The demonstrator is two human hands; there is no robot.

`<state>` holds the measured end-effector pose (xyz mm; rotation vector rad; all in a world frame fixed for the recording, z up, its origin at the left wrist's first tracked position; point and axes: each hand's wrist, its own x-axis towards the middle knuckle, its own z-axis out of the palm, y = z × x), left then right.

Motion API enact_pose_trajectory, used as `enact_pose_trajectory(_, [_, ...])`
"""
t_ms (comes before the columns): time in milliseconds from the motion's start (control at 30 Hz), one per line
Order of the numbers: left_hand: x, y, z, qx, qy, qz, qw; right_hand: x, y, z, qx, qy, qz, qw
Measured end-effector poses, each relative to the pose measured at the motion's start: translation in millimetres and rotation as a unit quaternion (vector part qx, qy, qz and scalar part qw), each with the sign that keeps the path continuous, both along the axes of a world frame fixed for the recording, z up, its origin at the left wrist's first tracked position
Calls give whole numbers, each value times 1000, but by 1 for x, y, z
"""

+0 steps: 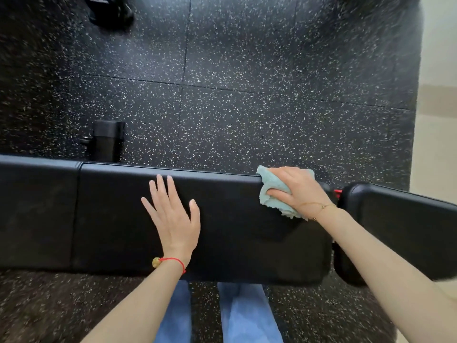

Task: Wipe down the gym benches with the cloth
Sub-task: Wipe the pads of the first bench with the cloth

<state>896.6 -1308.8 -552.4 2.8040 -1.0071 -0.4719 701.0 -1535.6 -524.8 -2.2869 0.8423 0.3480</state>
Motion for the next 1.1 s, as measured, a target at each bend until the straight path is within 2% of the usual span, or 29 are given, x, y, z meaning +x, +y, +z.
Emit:
enact_pose_trajectory(133, [-44,-24,3,0,6,-47,999,-55,-19,1,-4,6,-47,999])
enact_pose_trajectory(233, [-67,-37,7,-6,13,-88,996,-84,-29,5,12,47,-109,993])
enact_pose_trajectory(400, [-86,-41,22,-15,9,-147,989,-96,-7,18,-36,60,-190,979])
enact_pose_trajectory(533, [-81,-37,52,-69,63,-190,977,-96,29,50,-59,42,-252,965])
enact_pose_trajectory(767, [-57,-25,152,-115,96,-256,955,-108,86,139,-86,24,-283,955])
enact_pose_trajectory(933, [-48,-5,245,-146,76,-316,934,-124,127,234,-114,4,-289,951])
enact_pose_trajectory(1100, [-54,14,331,-138,65,-352,924,-147,171,329,-146,-17,-315,938])
